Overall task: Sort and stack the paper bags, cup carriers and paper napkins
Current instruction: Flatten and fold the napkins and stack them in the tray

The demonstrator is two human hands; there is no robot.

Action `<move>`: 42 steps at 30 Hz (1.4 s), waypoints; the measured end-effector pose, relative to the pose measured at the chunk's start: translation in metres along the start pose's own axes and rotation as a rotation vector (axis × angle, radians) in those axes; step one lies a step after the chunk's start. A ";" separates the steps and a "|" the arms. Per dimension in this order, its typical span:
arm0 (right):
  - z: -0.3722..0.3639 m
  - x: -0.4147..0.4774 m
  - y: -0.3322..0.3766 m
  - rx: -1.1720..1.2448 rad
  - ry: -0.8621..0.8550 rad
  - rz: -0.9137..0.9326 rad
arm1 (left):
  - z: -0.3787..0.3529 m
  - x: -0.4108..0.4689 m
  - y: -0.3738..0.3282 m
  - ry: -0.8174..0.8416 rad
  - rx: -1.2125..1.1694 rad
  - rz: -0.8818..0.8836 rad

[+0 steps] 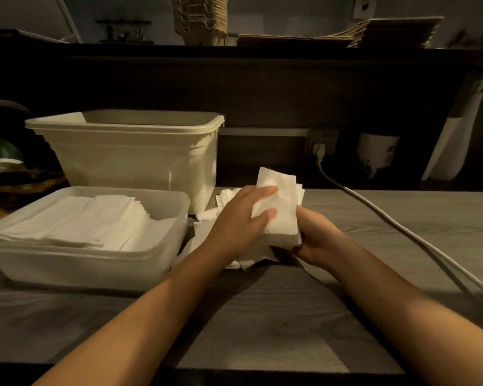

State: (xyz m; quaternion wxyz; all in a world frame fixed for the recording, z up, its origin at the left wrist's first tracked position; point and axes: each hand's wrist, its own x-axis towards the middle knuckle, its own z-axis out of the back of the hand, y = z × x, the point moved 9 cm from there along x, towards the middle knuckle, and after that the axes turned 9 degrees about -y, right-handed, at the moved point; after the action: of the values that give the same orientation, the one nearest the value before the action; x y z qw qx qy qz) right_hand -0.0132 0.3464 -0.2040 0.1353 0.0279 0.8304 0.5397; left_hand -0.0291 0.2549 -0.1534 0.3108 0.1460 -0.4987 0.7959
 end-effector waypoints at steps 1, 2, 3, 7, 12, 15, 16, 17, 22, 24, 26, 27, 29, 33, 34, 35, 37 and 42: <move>0.001 0.001 0.001 0.011 -0.001 0.006 | -0.003 0.000 0.001 0.022 0.050 -0.006; 0.002 0.002 0.000 0.026 -0.005 0.001 | -0.004 0.000 0.002 0.036 0.090 -0.009; 0.003 0.003 0.000 0.042 0.000 -0.010 | -0.005 0.000 0.002 0.045 0.117 -0.012; 0.000 0.002 -0.004 0.082 0.077 -0.060 | -0.005 -0.001 0.002 0.055 0.200 -0.029; -0.004 0.000 0.002 0.048 0.117 -0.015 | -0.004 0.000 -0.001 0.042 0.281 -0.075; -0.006 -0.003 0.004 0.014 0.100 0.029 | -0.005 -0.001 -0.003 0.064 0.302 -0.090; -0.003 -0.002 0.005 -0.003 0.064 0.050 | -0.003 -0.001 -0.003 0.057 0.288 -0.094; 0.002 0.000 0.006 -0.016 0.005 0.069 | 0.002 0.000 -0.003 0.018 0.270 -0.085; 0.049 0.008 0.022 0.100 -0.337 0.091 | 0.051 0.011 0.016 -0.295 0.420 0.031; 0.062 0.010 0.025 0.131 -0.408 0.101 | 0.039 0.010 0.028 -0.125 0.615 0.057; 0.068 0.010 0.025 0.128 -0.436 0.096 | 0.018 0.002 0.048 0.117 0.740 0.146; 0.068 0.010 0.025 0.125 -0.440 0.091 | 0.013 -0.002 0.055 0.199 0.771 0.191; 0.069 0.011 0.023 0.117 -0.442 0.085 | 0.010 -0.005 0.062 0.243 0.785 0.235; 0.064 0.010 0.023 0.090 -0.418 0.092 | 0.013 -0.001 0.060 0.214 0.757 0.248; 0.064 0.011 0.022 0.090 -0.409 0.086 | 0.013 -0.001 0.057 0.204 0.735 0.241; 0.063 0.011 0.021 0.095 -0.402 0.074 | 0.013 0.000 0.054 0.179 0.693 0.231; 0.063 0.011 0.020 0.097 -0.403 0.059 | 0.017 0.002 0.045 0.109 0.572 0.208; 0.058 0.011 0.023 -0.025 -0.391 0.080 | 0.024 0.008 0.022 -0.018 0.003 0.181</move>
State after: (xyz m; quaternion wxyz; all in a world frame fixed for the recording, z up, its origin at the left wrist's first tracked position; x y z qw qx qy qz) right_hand -0.0109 0.4095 -0.2075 0.2730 0.1635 0.7796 0.5394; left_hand -0.0516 0.2295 -0.1535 0.2330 0.1080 -0.5111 0.8202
